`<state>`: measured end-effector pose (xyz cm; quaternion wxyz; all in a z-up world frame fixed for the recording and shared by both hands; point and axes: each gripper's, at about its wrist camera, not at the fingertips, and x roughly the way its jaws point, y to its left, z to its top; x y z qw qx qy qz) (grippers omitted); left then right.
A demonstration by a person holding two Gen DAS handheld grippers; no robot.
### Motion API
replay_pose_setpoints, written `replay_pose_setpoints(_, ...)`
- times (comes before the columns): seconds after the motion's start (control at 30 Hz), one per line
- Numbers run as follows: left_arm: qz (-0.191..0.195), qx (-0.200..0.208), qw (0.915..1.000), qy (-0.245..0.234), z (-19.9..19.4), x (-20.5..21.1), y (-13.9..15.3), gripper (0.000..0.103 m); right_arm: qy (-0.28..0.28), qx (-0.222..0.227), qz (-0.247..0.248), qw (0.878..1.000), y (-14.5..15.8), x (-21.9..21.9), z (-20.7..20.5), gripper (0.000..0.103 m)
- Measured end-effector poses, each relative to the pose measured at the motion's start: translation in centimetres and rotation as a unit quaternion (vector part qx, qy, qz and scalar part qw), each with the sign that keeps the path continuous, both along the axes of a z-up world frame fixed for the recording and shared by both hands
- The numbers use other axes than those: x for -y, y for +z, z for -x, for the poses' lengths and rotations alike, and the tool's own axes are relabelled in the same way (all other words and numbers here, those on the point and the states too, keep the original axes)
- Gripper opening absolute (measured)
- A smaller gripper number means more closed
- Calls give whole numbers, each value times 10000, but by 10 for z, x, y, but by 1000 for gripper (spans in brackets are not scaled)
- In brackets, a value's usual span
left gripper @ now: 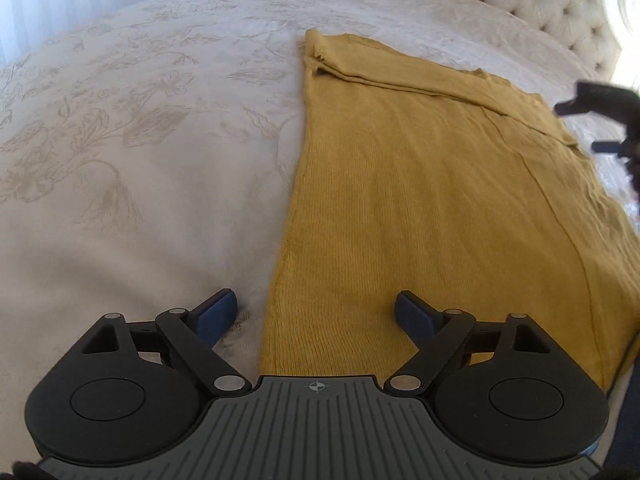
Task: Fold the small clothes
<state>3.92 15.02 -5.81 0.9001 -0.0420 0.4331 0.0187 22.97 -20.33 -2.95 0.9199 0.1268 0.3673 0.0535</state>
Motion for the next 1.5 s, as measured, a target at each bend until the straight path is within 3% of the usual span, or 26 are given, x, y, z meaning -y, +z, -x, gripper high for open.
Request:
replay_pose_setpoints(0.2,10,8,10000,-3,-2,3,-2,91,408,-26,17,9992,46,59,50,96)
replay_pose_setpoints(0.4,-24,78,9999,-89,7,6,-4,91,280,-502,-143,9982,40,112,101,95)
replay_pose_setpoints(0.57,-41,92,9997,-232,10,7,-4,91,368,-889,-539,9939,21,129,129,73)
replay_pose_setpoints(0.67,-26,133,9996,-255,13,7,-5,89,582,-1005,-680,9909,11,126,141,67)
replay_pose_setpoints(0.93,106,269,9996,-27,16,6,-2,56,1252,-1275,-1085,9779,-19,106,141,58)
replay_pose_setpoints(1.0,315,323,9990,4,15,3,-1,31,1333,-1379,-1229,9737,-26,104,135,53)
replay_pose_setpoints(1.03,465,349,9983,7,15,2,-1,22,1365,-1448,-1286,9715,-29,103,132,43)
replay_pose_setpoints(1.07,601,362,9975,35,14,1,-1,13,1444,-1480,-1381,9686,-32,102,130,18)
replay_pose_setpoints(1.1,730,367,9966,44,13,-1,0,8,1505,-1435,-1470,9670,-32,101,129,13)
replay_pose_setpoints(1.27,1359,656,9885,111,5,-6,19,7,1438,-930,-1603,9721,-2,108,121,12)
replay_pose_setpoints(1.5,1429,1166,9825,252,-31,-7,59,7,1071,-357,-1660,9796,37,120,88,8)
